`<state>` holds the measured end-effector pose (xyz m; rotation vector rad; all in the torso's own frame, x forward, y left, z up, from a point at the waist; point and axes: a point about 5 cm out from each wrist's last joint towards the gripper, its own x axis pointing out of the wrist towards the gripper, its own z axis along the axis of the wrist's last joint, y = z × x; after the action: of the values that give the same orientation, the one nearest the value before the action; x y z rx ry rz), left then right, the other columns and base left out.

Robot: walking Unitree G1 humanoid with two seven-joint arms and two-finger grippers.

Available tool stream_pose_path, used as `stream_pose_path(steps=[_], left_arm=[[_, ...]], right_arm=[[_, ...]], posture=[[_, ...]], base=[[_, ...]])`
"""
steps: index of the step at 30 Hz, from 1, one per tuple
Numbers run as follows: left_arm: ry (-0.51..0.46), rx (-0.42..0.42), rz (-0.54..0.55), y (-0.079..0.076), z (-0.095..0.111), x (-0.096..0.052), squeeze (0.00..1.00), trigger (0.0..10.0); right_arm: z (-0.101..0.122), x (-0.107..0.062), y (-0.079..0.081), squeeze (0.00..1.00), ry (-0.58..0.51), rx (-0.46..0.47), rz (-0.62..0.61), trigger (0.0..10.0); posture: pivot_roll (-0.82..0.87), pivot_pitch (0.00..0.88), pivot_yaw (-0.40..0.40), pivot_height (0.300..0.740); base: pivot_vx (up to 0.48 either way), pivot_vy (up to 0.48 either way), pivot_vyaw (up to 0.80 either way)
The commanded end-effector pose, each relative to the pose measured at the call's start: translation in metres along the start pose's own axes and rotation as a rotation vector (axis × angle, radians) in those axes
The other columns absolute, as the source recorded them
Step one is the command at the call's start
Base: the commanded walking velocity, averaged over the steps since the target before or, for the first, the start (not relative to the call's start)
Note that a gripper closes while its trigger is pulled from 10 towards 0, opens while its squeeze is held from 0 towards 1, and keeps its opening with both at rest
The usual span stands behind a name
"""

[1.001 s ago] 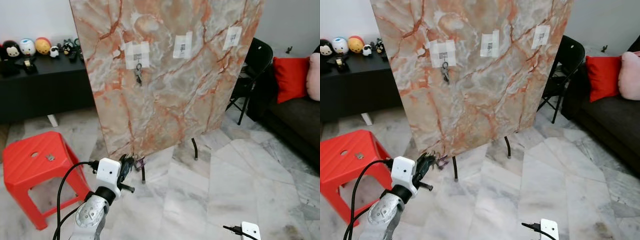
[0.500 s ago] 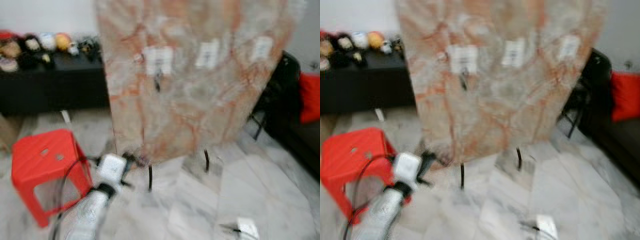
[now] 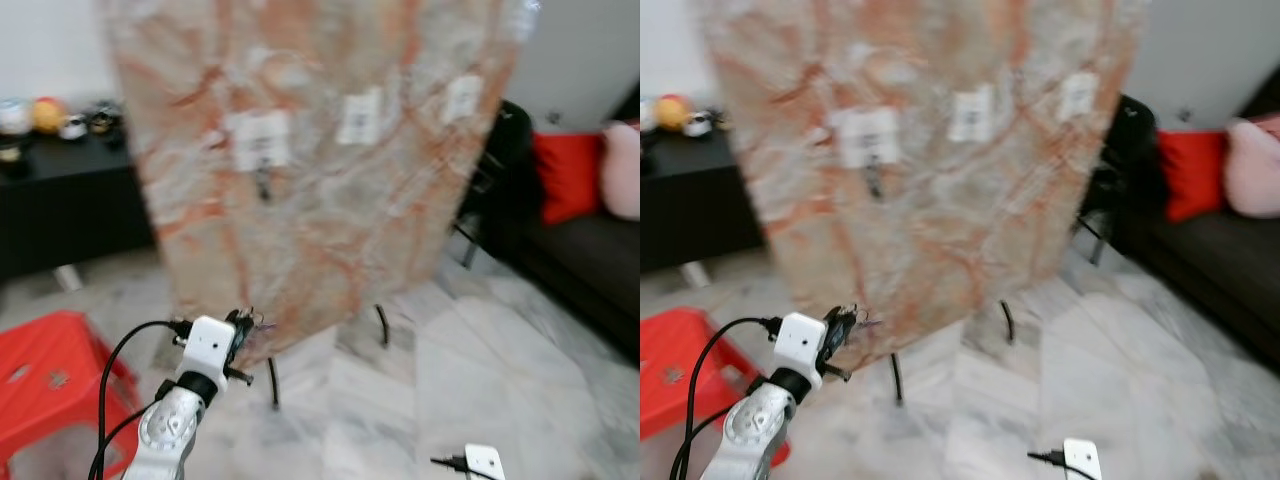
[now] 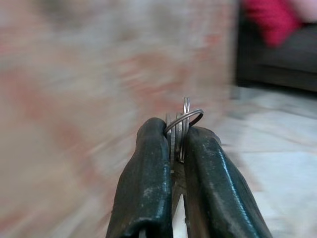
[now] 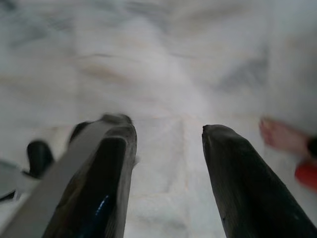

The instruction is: Hang keys on a hook

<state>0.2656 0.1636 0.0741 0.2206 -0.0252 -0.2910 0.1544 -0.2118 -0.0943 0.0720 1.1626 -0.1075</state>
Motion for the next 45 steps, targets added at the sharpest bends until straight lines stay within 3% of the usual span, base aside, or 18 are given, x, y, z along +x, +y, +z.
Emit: stream_pose_path(steps=[1,6,9,12,38,44,45], left_arm=[[-0.036,0.002,-0.026,-0.008,0.007,0.004,0.0,10.0],[-0.041,0.002,-0.028,-0.008,0.008,0.005,0.0,10.0],[-0.046,-0.005,-0.03,-0.01,0.01,0.006,0.0,10.0],[-0.051,-0.005,-0.031,-0.011,0.011,0.007,0.0,10.0],[-0.085,-0.014,-0.009,-0.008,0.022,0.013,0.0,10.0],[-0.09,-0.05,0.011,-0.008,0.023,0.014,0.0,10.0],[-0.097,-0.102,0.045,-0.006,0.025,0.015,0.0,10.0]], right_arm=[[0.003,0.0,-0.004,0.0,-0.013,0.007,-0.016,10.0],[0.004,0.0,-0.004,0.0,-0.024,0.021,-0.019,10.0],[0.005,0.0,-0.002,0.0,-0.05,0.078,-0.002,10.0],[0.005,0.0,-0.002,0.0,-0.041,0.089,-0.007,10.0],[0.008,0.0,-0.001,0.0,-0.045,0.048,0.013,10.0],[0.008,0.0,-0.001,0.0,-0.044,0.031,0.017,10.0],[0.009,0.0,-0.002,0.0,-0.043,0.019,0.02,10.0]], posture=[[0.15,0.0,-0.097,0.702],[0.15,0.0,-0.097,0.702],[0.15,0.0,-0.099,0.702],[0.15,0.0,-0.1,0.727],[0.15,0.0,-0.103,0.74],[0.15,0.0,-0.105,0.74],[0.15,0.0,-0.105,0.74]], base=[[0.322,0.0,0.0],[0.325,0.0,0.0],[0.322,0.0,0.0],[0.328,0.0,0.0],[0.331,0.0,0.0],[0.333,0.0,0.0],[0.33,0.0,0.0]])
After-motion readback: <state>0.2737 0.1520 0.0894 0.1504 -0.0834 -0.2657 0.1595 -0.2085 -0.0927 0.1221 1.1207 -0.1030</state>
